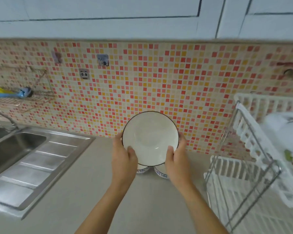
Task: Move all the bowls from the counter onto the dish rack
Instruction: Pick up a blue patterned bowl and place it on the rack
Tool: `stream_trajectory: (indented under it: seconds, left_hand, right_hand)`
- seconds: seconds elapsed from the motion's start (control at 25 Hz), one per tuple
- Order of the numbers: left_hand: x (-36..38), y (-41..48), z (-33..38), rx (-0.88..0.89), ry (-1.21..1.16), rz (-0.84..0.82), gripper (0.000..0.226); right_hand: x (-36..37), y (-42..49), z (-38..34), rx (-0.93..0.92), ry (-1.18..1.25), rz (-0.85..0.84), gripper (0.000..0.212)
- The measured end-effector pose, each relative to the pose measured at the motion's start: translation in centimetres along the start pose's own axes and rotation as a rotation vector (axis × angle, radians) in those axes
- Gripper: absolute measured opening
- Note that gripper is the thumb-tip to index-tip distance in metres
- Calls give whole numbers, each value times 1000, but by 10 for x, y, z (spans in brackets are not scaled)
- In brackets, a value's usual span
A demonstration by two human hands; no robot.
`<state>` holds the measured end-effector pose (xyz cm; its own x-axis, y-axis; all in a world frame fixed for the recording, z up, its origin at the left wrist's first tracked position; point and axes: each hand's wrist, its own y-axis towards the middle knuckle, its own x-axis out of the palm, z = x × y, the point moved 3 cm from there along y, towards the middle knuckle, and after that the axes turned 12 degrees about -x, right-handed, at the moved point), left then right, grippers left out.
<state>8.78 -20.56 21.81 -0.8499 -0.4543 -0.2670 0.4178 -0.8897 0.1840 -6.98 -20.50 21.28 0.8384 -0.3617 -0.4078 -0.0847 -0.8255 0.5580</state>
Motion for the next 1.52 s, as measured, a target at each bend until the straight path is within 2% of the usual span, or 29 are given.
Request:
stream_trajectory:
  seconds: [0.16,0.28,0.36,0.44,0.48,0.52,0.6,0.64,0.68,0.72,0.76,0.84,0.96,1.08,1.2,1.24,1.32,1.4,1.52]
  left_hand:
    - [5,-25,106,249,-205,-26,50]
    - [24,-58,163,360,-348,-234,34]
    - [44,-74,187,358,-416,-429,17]
    - [72,-92,209,341,-463,-613,37]
    - [85,-102,220,330,-473,-674,45]
    - [99,-113,232,335,-466,-718,53]
    - [124,-133,251,360,-392,-744,79]
    - [135,-141,258,364,-356,-758,90]
    - [150,-152,267,359,-330,-783,95]
    - [161,-160,275,358,-305,-805,97]
    - [176,-174,284,355,-285,-826,100]
    - [206,-197,299,313,-276,-865,95]
    - [241,-217,316,298,-325,-939,65]
    - [262,-221,327,366,-254,-1093,73]
    - [272,-220,335,488,15,-1173,84]
    - [274,-218,337,516,105,-1183,85]
    - [278,-215,339,529,262,-1197,77]
    - [285,-212,340,535,422,-1187,74]
    - [306,-215,335,550,713,-1100,92]
  right_hand:
    - [-98,24,-70,-195,-19,119,37]
    - [-172,23,-99,-185,145,192,26]
    - [-213,21,-97,-75,310,190,44]
    - [-261,19,-86,2,444,227,83]
    - [-284,18,-77,23,470,249,95]
    - [-307,14,-68,16,475,267,93]
    - [-349,8,-52,-33,439,324,63]
    - [-368,7,-47,-58,421,339,59]
    - [-391,5,-42,-93,405,331,69]
    - [-409,5,-39,-131,395,300,85]
    - [-431,3,-33,-165,378,261,92]
    - [-470,0,-19,-243,317,203,79]
    - [-515,6,6,-315,261,71,62]
    - [-550,18,38,-275,333,-131,74]
    - [-568,24,64,-273,265,-402,101]
    - [-569,24,72,-271,257,-478,104]
    - [-566,25,87,-272,221,-568,97]
    - [-563,28,98,-275,97,-590,86]
    - [-555,35,112,-262,-97,-629,84]
